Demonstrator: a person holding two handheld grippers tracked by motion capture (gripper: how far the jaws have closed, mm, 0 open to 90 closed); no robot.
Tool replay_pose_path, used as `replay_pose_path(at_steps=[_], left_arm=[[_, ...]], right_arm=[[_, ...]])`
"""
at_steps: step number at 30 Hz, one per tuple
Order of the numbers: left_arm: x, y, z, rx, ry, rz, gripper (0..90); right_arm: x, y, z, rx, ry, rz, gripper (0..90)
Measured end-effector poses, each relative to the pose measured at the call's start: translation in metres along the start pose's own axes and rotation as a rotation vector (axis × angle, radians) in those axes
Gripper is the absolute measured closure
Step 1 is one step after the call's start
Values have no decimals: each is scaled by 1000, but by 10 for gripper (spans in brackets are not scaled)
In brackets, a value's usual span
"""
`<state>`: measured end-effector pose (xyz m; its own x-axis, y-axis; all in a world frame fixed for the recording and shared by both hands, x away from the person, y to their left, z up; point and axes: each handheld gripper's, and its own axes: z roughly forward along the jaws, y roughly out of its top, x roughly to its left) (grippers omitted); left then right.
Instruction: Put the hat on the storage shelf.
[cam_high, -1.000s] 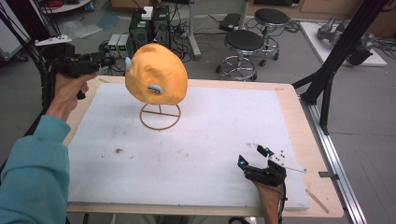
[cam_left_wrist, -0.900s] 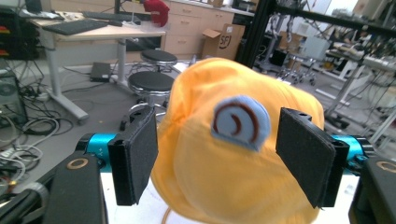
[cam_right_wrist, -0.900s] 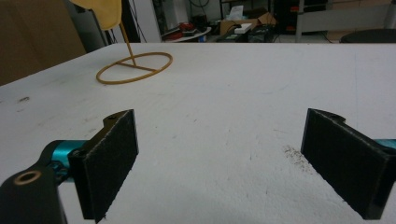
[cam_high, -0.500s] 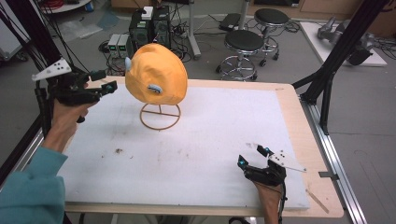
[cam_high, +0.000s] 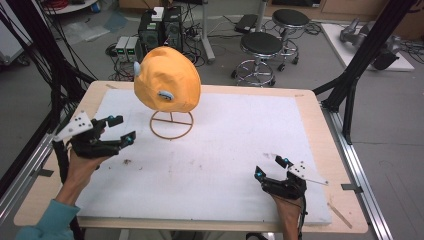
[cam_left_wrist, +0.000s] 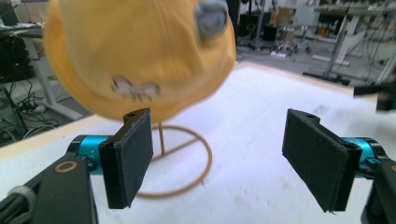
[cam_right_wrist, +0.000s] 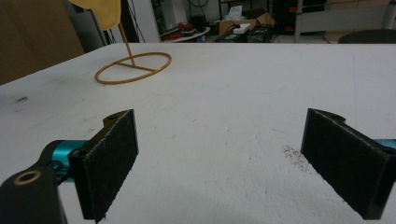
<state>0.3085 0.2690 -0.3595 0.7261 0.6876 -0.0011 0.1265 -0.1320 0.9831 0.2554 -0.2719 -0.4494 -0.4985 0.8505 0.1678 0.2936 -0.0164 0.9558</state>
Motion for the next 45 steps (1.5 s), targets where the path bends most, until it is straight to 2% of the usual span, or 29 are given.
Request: replay_pose_path(at_steps=[1,2,6,11,12,14,19,22,27,40,45], left_arm=[[0,0,0,0,0,0,249],[-5,-10,0,17,1,10,249],[-9,-20,0,13,-4,-4,248],[-18,-30,-1,14,1,17,245],[-24,-36,-1,20,3,39,245],[-28,-44,0,27,10,56,245],[-33,-61,-1,26,20,48,244],[-32,-66,1,37,23,35,242],[-30,-67,2,29,35,30,241],[-27,-68,4,31,42,9,236],[-25,-71,5,32,58,-16,219]], right_arm=[[0,0,0,-2,0,0,98],[0,0,0,-2,-1,-3,98],[0,0,0,5,-1,2,98],[0,0,0,1,-6,1,98],[0,0,0,1,-7,0,98],[0,0,0,0,-7,0,98],[1,0,0,-2,-11,-4,98],[1,0,0,-6,-9,-3,98],[1,0,-1,-6,-4,7,98],[0,0,-1,-13,-1,-1,98],[0,-1,-1,-16,2,-1,98]])
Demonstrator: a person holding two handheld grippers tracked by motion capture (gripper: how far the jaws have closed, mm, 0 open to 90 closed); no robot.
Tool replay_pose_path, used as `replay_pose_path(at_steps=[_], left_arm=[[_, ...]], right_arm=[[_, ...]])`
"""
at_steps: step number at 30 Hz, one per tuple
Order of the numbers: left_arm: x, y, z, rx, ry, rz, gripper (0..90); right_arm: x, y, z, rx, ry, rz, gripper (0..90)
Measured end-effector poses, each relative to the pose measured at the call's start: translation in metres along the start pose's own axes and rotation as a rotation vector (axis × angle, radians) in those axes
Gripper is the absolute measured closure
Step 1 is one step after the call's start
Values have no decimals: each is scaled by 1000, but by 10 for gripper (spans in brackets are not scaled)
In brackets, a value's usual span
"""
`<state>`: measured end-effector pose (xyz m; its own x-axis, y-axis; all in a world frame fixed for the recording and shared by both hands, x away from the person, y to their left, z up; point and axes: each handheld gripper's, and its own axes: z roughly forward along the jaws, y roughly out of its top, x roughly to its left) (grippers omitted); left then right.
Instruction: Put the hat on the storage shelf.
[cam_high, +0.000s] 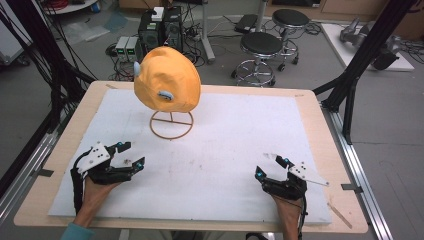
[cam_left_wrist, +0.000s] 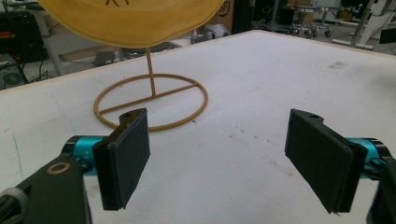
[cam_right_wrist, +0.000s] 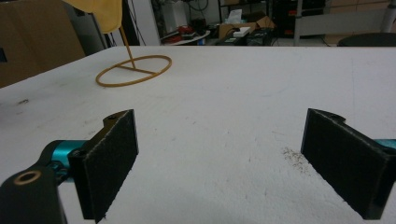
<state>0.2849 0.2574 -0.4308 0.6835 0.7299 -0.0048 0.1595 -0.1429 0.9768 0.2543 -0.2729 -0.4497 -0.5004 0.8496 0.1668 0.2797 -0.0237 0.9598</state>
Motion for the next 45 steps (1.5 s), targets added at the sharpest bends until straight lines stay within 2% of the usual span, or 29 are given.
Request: replay_pose_path(at_steps=[7,12,26,30,45], left_arm=[[3,-8,3,15,22,-22,208],[6,-17,3,9,42,-63,204],[8,-19,1,-18,62,-101,193],[9,-19,0,-27,63,-115,191],[11,-20,-1,-34,57,-132,191]], right_arm=[[0,0,-1,-5,2,2,98],[0,0,-1,-3,5,3,98],[1,0,-1,-6,6,-15,98],[2,0,-1,-1,7,-6,98],[2,0,-1,-3,9,-9,98]])
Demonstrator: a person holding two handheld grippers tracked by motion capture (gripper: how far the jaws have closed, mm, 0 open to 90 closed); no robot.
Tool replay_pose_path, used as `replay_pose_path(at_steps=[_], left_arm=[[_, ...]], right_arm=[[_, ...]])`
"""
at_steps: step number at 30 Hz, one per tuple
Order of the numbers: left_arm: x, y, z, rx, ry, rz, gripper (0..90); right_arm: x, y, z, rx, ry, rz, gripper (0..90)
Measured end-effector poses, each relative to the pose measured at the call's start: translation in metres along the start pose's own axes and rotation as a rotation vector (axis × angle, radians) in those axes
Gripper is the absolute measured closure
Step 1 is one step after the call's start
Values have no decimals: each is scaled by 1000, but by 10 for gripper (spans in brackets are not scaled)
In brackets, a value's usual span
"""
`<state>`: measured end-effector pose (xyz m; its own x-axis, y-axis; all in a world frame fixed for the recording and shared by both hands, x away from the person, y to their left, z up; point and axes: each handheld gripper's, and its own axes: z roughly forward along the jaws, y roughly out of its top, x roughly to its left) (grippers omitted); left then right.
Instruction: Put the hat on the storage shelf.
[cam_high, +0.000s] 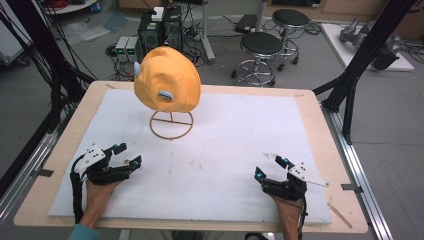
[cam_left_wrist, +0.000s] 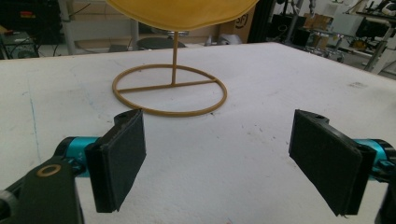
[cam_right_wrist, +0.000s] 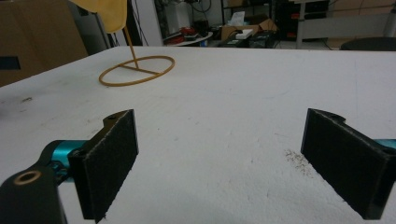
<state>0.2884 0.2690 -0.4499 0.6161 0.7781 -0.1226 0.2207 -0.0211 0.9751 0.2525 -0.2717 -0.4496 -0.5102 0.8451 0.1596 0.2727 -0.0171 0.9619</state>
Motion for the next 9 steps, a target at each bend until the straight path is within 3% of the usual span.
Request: replay_pose_path(at_steps=[9], left_arm=[[0,0,-1,-11,-3,-3,191]], right_arm=[[1,0,0,-2,-1,-13,97]])
